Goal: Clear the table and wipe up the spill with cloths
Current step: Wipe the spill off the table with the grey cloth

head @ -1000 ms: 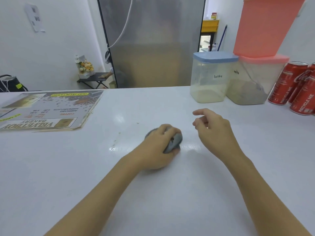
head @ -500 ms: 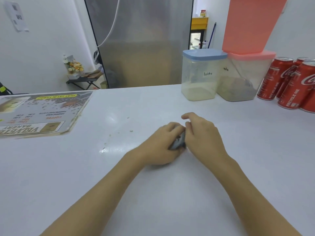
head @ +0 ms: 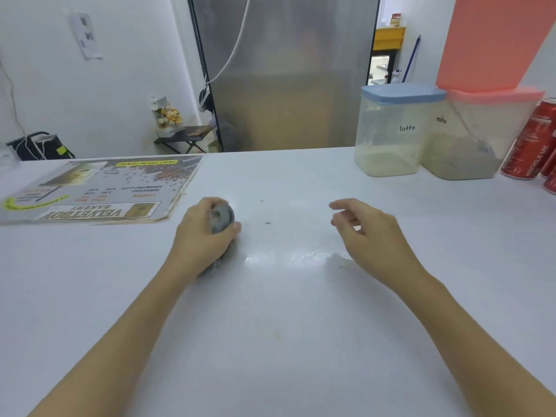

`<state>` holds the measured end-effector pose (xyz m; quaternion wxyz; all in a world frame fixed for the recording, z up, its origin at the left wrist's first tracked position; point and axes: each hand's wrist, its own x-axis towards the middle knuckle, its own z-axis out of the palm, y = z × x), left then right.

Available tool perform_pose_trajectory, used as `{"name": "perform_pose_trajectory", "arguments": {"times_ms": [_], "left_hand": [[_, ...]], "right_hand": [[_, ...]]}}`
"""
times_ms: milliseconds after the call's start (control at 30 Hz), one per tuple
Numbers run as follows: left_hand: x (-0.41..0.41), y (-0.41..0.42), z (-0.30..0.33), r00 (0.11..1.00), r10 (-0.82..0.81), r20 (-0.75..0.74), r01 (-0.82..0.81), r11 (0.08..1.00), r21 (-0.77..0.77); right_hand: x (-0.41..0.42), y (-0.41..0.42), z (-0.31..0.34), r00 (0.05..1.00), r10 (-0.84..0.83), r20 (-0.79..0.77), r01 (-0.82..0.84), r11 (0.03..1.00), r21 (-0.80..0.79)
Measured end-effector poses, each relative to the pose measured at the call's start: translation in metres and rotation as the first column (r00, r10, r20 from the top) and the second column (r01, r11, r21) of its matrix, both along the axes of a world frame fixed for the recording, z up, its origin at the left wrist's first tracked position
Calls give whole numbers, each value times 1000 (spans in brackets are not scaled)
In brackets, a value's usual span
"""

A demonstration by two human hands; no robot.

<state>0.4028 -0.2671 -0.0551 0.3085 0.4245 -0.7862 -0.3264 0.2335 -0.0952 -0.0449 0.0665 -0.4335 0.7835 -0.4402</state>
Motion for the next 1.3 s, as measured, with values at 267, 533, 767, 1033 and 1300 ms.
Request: {"name": "perform_pose_trajectory", "arguments": {"times_ms": [267,533,767,1033,1300], "left_hand": [[-59,-44,-16,989,-92,115,104,989,-104],[-93,-36,0,840,-540,54,518,827,218],[-70,15,-4,567,-824,-4,800,549,244],[-31,31,2,750,-661,12,652,742,159],[-11,36,3,850,-523,-62,525,832,177]], "right_hand": [[1,-21,-8,983,183,-23,-179,975,133],[-17,-18,-8,992,115,-58,-108,987,117],[-30,-6,0,935,319,154,-344,921,182],[-15,-4,-6,849,471,239,-510,850,136],[-6,-7,-4,919,342,194,-367,924,110]]}}
